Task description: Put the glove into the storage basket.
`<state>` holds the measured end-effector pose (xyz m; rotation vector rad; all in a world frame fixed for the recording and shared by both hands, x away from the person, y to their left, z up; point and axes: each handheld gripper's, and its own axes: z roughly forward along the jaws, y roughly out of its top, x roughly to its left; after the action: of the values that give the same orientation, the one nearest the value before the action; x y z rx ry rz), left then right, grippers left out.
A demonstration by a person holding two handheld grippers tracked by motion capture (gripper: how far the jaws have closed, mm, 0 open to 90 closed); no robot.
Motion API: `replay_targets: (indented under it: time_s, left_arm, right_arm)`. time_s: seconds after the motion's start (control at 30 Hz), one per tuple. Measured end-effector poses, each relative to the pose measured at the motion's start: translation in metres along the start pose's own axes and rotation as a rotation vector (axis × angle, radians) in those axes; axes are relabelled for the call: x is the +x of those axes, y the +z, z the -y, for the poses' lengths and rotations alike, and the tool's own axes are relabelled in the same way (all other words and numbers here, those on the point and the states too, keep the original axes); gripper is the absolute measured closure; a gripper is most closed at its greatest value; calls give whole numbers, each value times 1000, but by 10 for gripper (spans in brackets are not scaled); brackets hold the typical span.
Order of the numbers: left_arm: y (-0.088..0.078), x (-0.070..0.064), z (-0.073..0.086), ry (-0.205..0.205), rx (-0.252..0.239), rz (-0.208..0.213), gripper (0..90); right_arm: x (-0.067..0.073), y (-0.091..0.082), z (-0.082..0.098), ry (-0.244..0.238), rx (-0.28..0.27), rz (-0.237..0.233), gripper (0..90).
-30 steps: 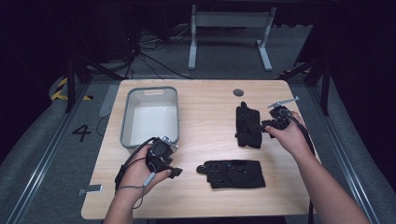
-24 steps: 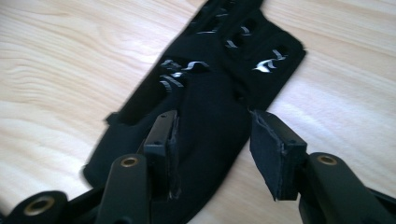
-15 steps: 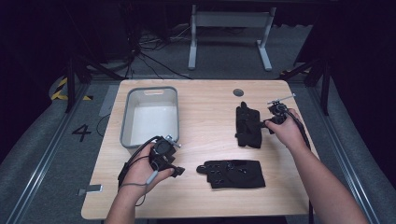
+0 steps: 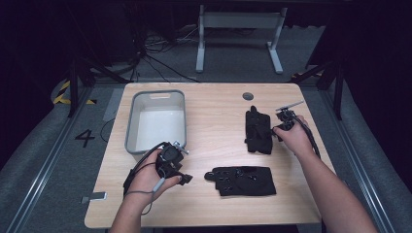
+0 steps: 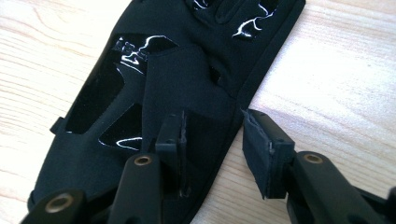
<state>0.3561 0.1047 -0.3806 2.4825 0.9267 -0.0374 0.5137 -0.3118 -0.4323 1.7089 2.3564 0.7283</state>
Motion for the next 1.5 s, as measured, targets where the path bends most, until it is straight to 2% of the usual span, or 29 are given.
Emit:
replay_targets:
  time_s: [0.03, 0.07, 0.13, 0.2, 0.4, 0.53, 0.63, 0.67, 0.7, 0.77, 0.93, 0.97, 1.07, 1.13, 1.17, 1.2, 1.23, 1.27, 1.43, 1.5]
  left_arm:
    - [0, 0, 0, 0, 0, 0, 414]
    - [0, 0, 0, 2, 1, 0, 414]
    - [1, 0, 0, 5, 4, 0, 414]
    - [1, -1, -1, 7, 7, -3, 413]
    - [1, 0, 0, 3, 4, 1, 414]
    - [1, 1, 1, -3, 2, 1, 414]
    - [1, 2, 1, -2, 2, 2, 414]
    - [1, 2, 1, -3, 2, 2, 414]
    - [1, 2, 1, -3, 2, 2, 414]
    - [1, 2, 0, -2, 6, 4, 414]
    - [2, 1, 0, -1, 9, 6, 414]
    - [2, 1, 0, 2, 8, 6, 414]
    - [2, 0, 0, 3, 7, 5, 414]
    - [2, 1, 0, 3, 6, 6, 414]
    - [2, 1, 0, 3, 6, 6, 414]
    - [2, 1, 0, 1, 6, 5, 414]
    - [2, 1, 0, 1, 6, 5, 414]
    - [2, 1, 0, 1, 5, 5, 414]
    - [2, 0, 0, 0, 7, 7, 414]
    - [2, -1, -1, 2, 8, 7, 414]
  right_arm:
    - [0, 0, 0, 0, 0, 0, 612]
    - [3, 0, 0, -31, 7, 28, 651]
    - [5, 1, 0, -52, 12, 49, 681]
    - [8, 1, -1, -60, 21, 57, 717]
    - [9, 2, -1, -51, 29, 36, 831]
    - [10, 1, -2, -48, 27, 32, 850]
    - [12, -2, -2, -70, 16, 36, 852]
    - [15, -9, -2, -99, -11, 45, 854]
    - [15, -9, -2, -99, -11, 45, 854]
    - [21, -21, -4, -135, -52, 39, 855]
    - [29, -35, -6, -168, -84, 34, 858]
    - [33, -43, -7, -191, -101, 38, 859]
    - [38, -53, -6, -211, -120, 35, 861]
    - [42, -62, -5, -241, -126, 37, 861]
    - [42, -62, -5, -241, -126, 37, 861]
    - [47, -70, -3, -260, -134, 35, 861]
    - [47, -70, -3, -260, -134, 35, 861]
    - [52, -78, 0, -287, -136, 32, 861]
    - [62, -91, 7, -327, -140, 28, 861]
    - [69, -100, 13, -362, -142, 21, 860]
